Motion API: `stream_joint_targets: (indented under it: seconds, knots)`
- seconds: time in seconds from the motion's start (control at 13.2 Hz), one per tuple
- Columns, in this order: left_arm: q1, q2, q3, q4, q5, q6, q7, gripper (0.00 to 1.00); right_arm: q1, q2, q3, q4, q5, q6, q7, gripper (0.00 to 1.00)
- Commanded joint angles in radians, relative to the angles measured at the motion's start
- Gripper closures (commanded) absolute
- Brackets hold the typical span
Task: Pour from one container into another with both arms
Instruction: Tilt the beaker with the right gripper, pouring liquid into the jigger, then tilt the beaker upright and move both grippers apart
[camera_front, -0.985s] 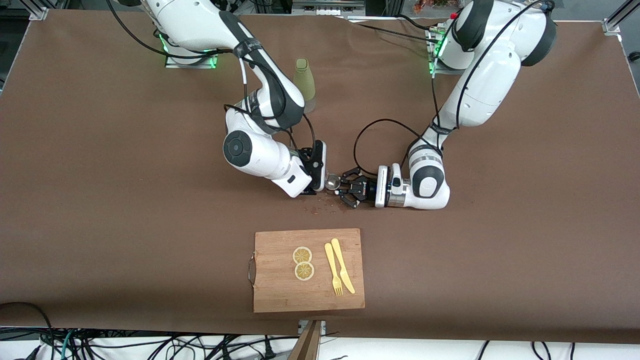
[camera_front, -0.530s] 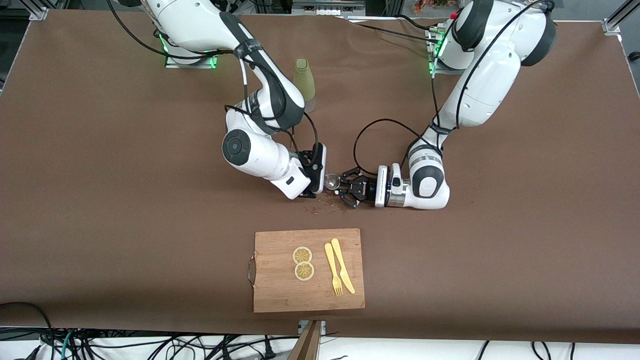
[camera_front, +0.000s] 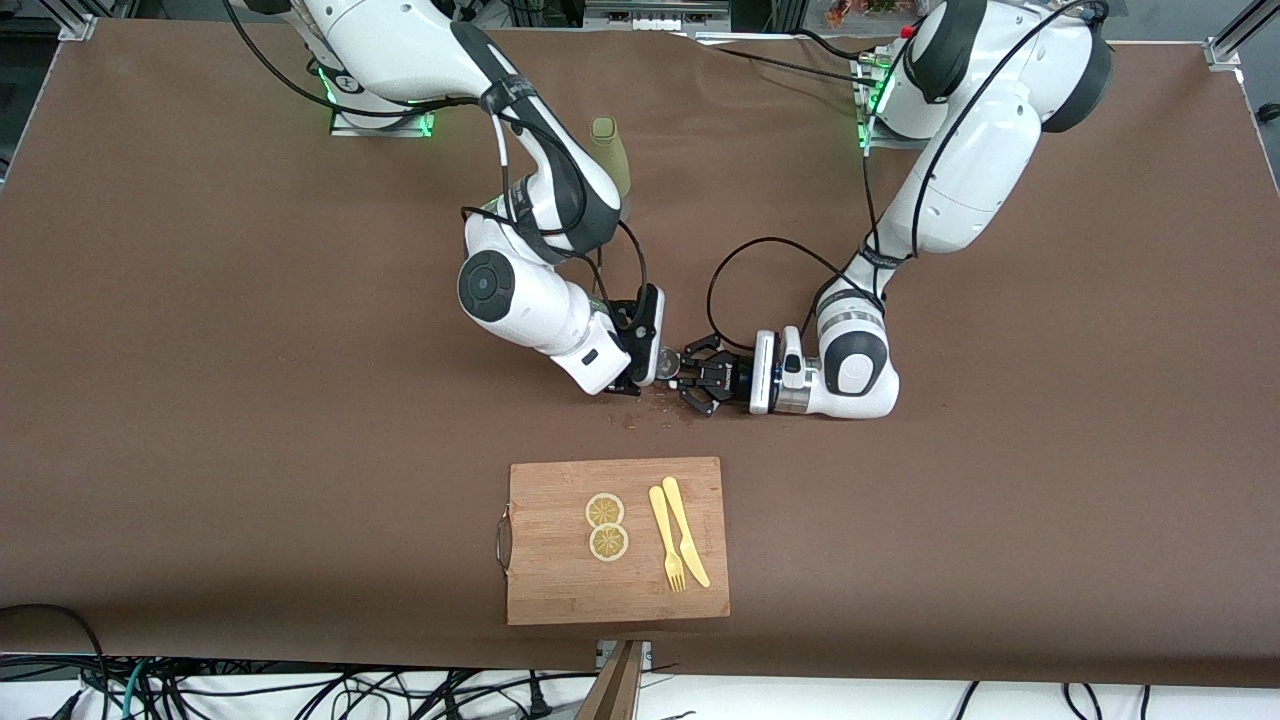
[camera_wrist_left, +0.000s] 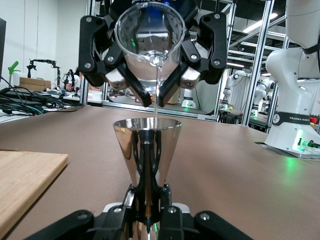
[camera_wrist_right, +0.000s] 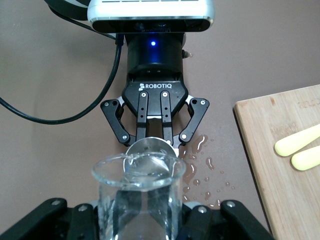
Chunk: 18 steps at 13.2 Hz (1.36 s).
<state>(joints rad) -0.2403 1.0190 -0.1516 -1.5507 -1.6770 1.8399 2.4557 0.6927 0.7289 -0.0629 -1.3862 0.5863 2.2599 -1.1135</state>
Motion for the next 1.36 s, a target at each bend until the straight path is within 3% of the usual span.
stream_joint_targets:
  seconds: [0.0, 0.53, 1.06, 1.29]
  knots:
    - [-0.008, 0.006, -0.005, 0.009, -0.047, 0.019, 0.054, 1.00, 0.007, 0.001, -0.006, 0.007, -0.017, 0.010, 0.023, 1.00]
    - [-0.008, 0.006, -0.005, 0.009, -0.047, 0.019, 0.055, 1.00, -0.001, -0.006, -0.005, 0.009, 0.009, 0.009, 0.020, 1.00]
    - [-0.007, 0.001, -0.003, 0.009, -0.046, 0.016, 0.054, 1.00, -0.012, -0.016, -0.008, -0.001, 0.228, 0.004, -0.093, 1.00]
    - [0.009, -0.008, 0.018, 0.003, -0.029, -0.002, 0.069, 1.00, -0.042, -0.049, -0.009, -0.024, 0.277, -0.034, -0.156, 1.00]
